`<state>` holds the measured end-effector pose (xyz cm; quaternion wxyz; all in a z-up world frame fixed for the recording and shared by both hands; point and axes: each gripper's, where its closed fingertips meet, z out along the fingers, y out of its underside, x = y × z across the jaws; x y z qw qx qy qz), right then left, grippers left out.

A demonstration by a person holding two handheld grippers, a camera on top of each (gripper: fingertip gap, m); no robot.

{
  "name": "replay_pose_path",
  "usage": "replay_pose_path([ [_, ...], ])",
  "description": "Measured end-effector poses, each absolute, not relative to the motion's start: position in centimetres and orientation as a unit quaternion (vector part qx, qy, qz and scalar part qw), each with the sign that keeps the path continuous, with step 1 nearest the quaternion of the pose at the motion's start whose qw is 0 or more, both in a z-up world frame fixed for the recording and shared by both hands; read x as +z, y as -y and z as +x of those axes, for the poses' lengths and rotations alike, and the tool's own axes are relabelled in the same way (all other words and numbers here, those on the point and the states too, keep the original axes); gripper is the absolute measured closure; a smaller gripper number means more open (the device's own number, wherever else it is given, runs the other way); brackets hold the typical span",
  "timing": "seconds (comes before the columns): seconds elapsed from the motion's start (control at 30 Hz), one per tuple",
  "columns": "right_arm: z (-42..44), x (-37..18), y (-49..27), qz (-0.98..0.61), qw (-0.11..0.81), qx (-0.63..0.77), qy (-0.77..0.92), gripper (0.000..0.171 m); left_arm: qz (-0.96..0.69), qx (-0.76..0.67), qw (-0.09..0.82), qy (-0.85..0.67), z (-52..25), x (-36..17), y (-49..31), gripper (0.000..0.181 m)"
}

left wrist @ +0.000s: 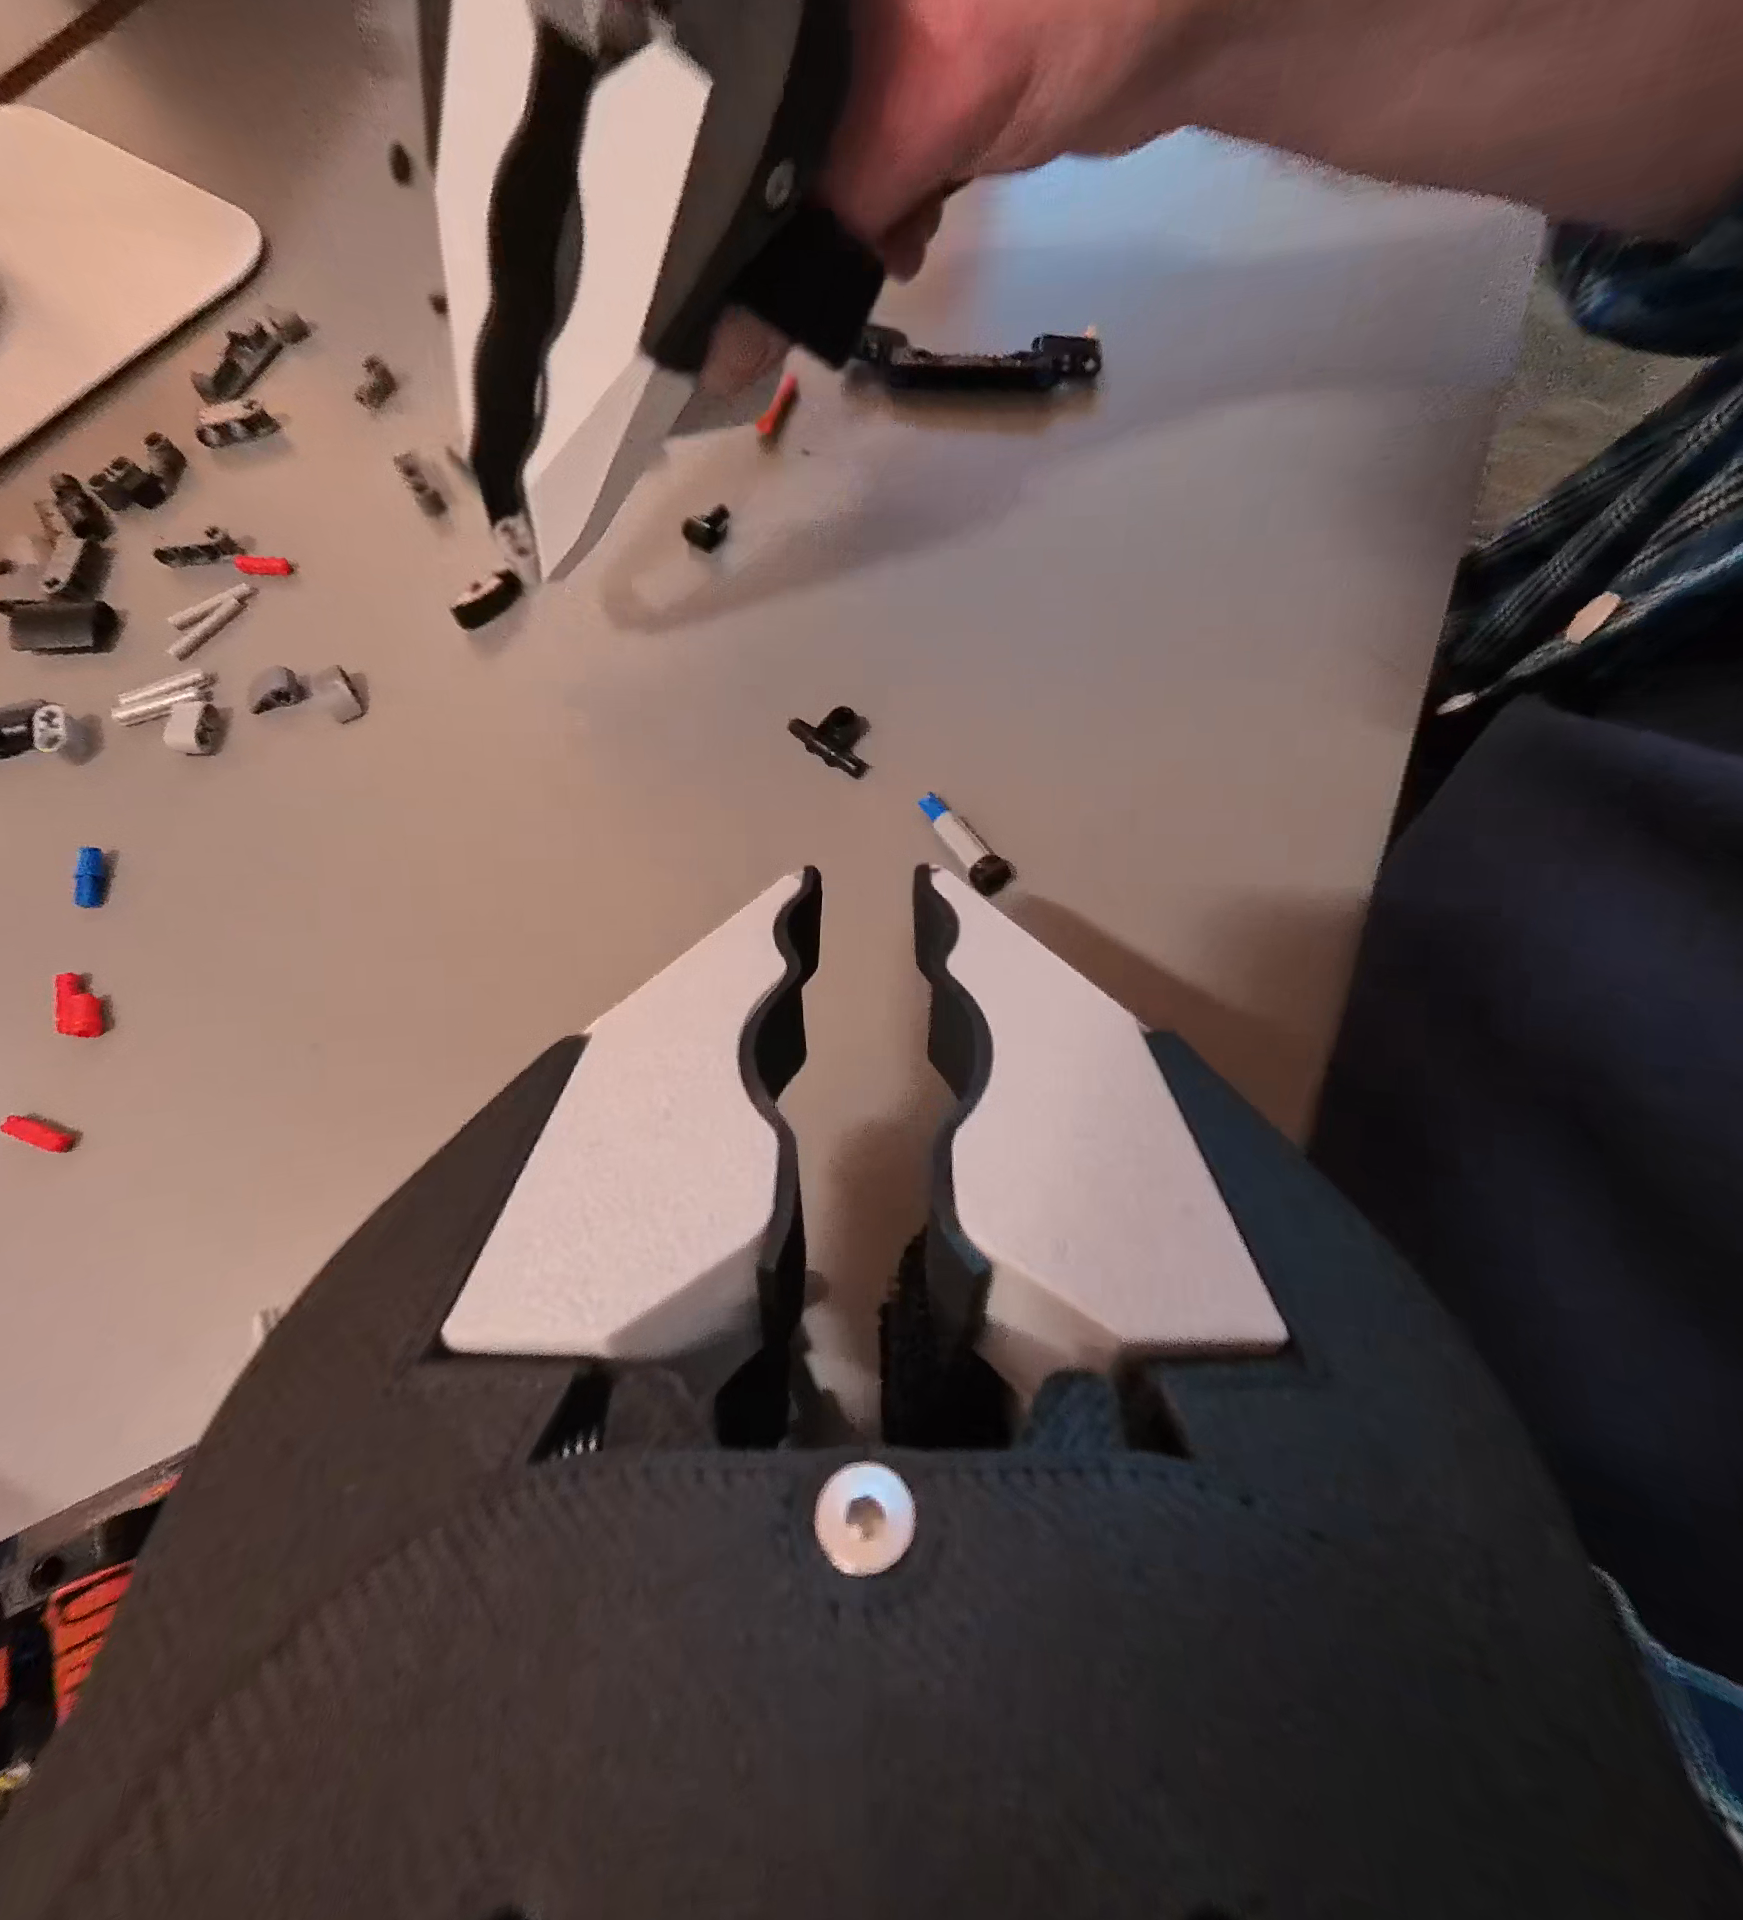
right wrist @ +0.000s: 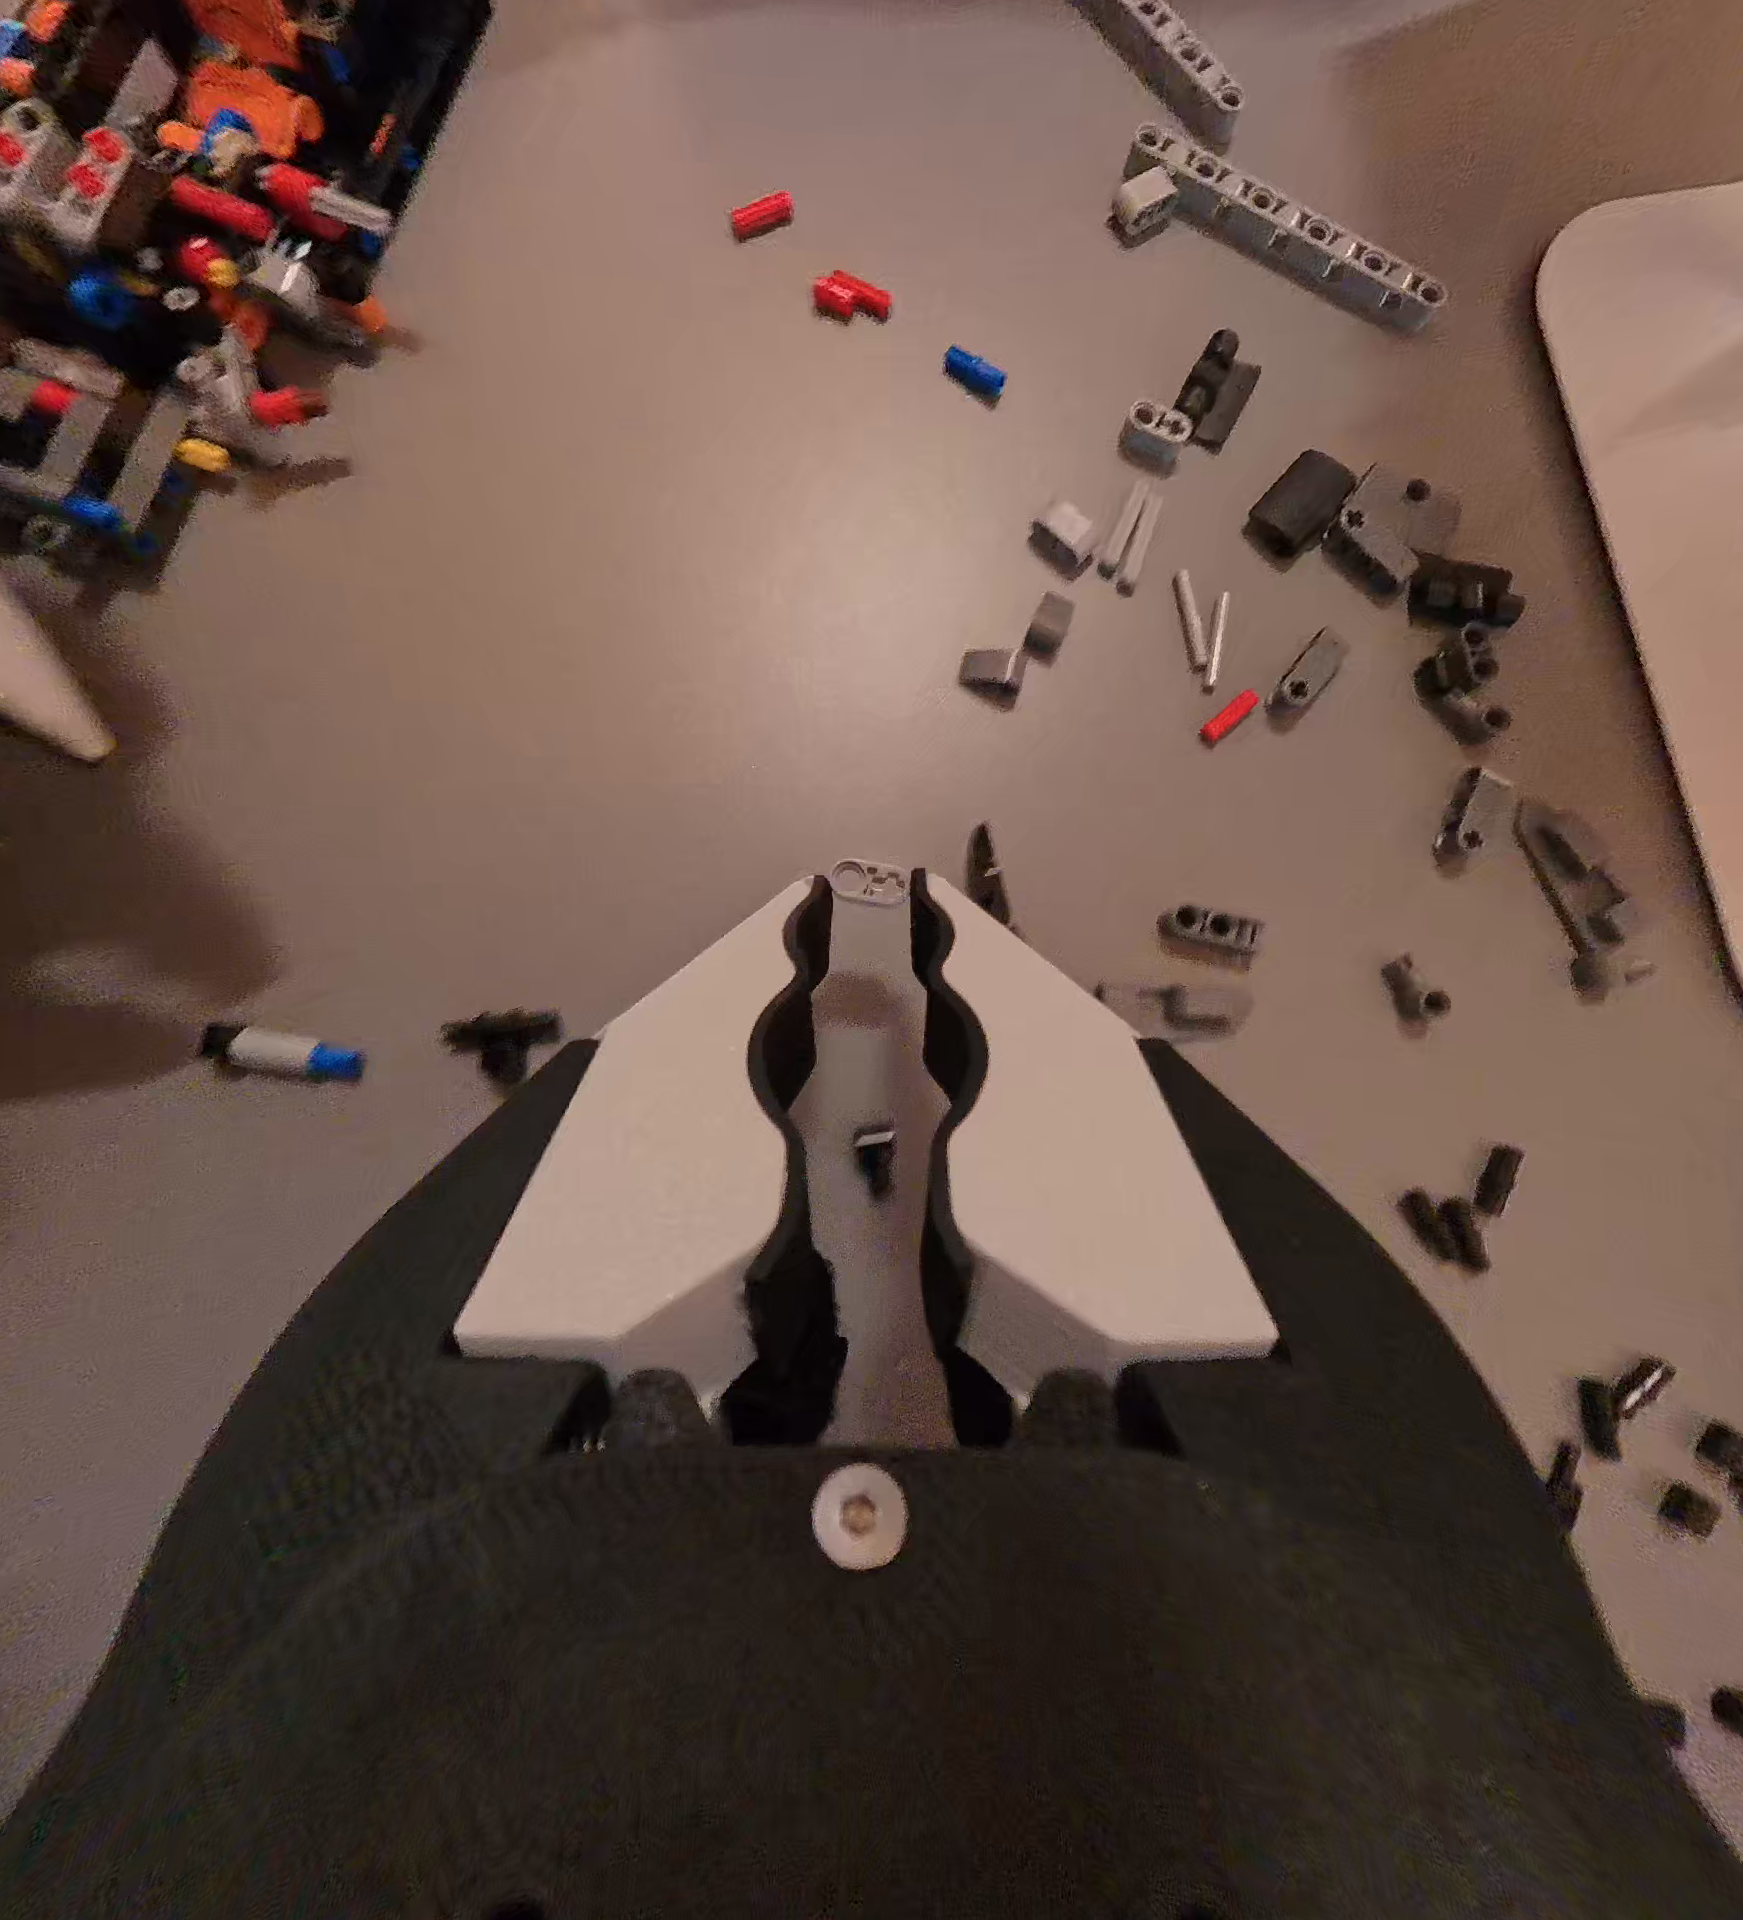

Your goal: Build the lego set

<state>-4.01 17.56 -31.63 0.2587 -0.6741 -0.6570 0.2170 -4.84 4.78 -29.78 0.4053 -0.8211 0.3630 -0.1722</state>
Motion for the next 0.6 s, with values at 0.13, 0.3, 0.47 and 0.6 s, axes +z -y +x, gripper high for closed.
replay_pose_path([
  [0.13,-1.2,-31.3,-15.1,-0.671,0.258,0.212,0.662,0.158,-0.829,-0.182,0.378,-0.37,-3.8,-30.5,-4.3,0.161],
  [0.3,1.2,-31.8,-12.7,-0.679,0.259,0.215,0.653,0.158,-0.838,-0.175,0.354,-0.378,-1.7,-31.3,-3.7,0.157],
  [0.47,2.1,-32.3,-11.2,-0.683,0.261,0.226,0.644,0.158,-0.853,-0.124,0.328,-0.387,-0.7,-32.7,-4.1,0.153],
  [0.6,2.5,-32.4,-10.6,-0.684,0.266,0.224,0.641,0.158,-0.867,-0.096,0.306,-0.383,-0.6,-34.0,-4.2,0.15],
])
